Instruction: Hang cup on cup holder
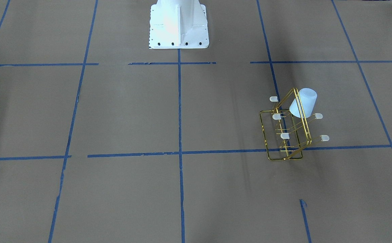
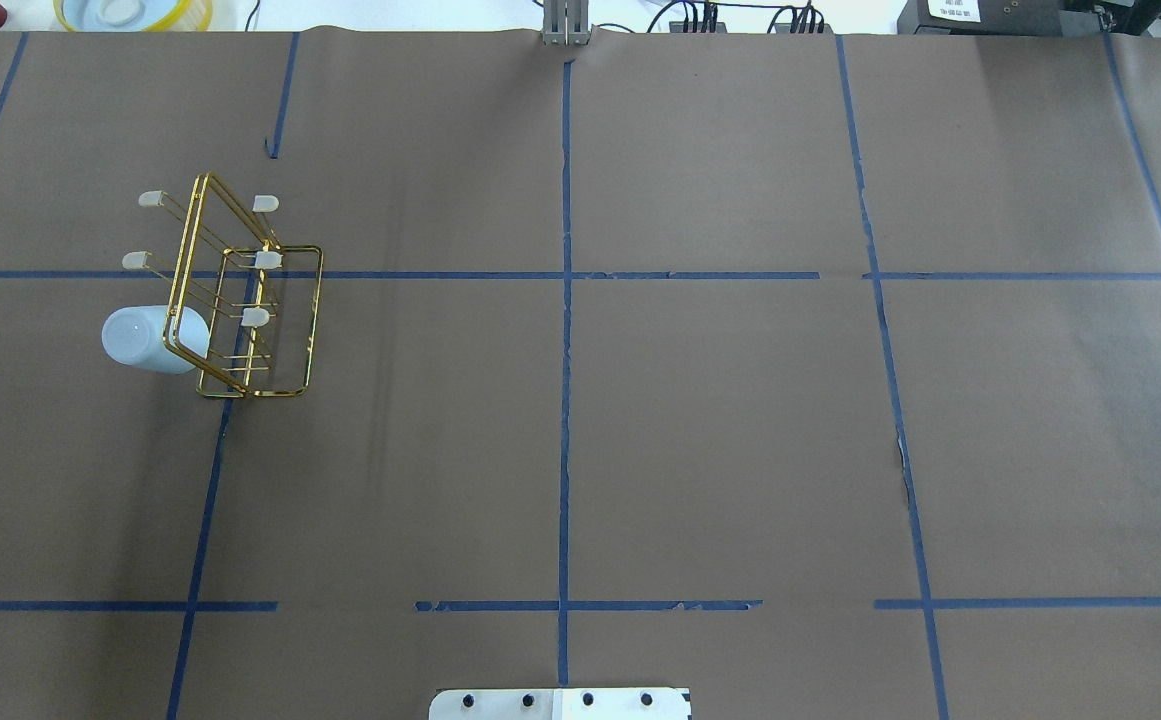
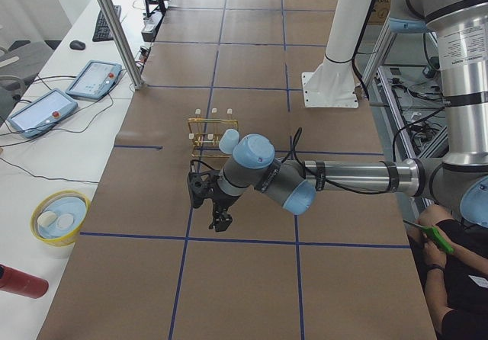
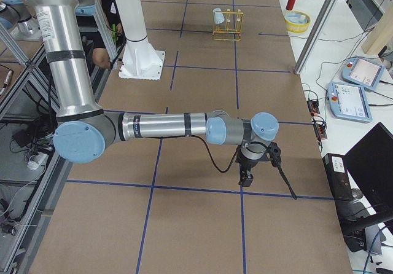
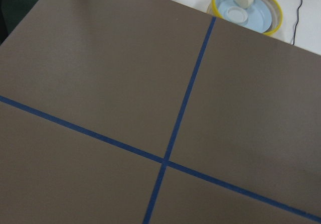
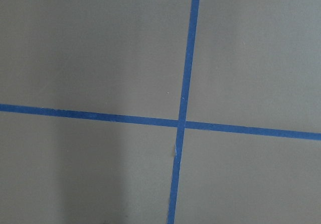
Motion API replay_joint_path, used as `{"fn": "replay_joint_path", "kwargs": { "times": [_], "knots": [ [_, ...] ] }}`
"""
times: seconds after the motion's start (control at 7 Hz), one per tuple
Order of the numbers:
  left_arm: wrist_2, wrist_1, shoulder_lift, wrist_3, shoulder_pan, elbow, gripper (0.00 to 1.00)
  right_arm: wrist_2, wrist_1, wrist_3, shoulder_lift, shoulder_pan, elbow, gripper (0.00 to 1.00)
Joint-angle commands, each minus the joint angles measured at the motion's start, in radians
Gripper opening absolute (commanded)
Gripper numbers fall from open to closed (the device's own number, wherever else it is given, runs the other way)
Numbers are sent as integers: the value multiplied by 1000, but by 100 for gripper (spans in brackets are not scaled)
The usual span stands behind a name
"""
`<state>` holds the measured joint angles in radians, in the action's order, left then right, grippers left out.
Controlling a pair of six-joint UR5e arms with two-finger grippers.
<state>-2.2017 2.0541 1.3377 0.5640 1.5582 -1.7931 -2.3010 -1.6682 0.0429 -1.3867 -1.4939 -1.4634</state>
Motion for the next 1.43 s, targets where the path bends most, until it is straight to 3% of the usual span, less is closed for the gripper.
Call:
{"fn": "replay_joint_path", "kwargs": {
  "times": [0.0,0.43,0.57,1.29],
  "knots": [
    [-4,-173,1,-273,40,-9,100,0,-1,0,0,0,0,100],
    [-52,-424,4,-592,46,-11,100,0,1,0,0,0,0,100],
    [-52,-457,3,-668,46,-12,100,0,-1,0,0,0,0,100],
    [-133,-473,1,-671,42,-9,100,0,1,0,0,0,0,100]
  ]
}}
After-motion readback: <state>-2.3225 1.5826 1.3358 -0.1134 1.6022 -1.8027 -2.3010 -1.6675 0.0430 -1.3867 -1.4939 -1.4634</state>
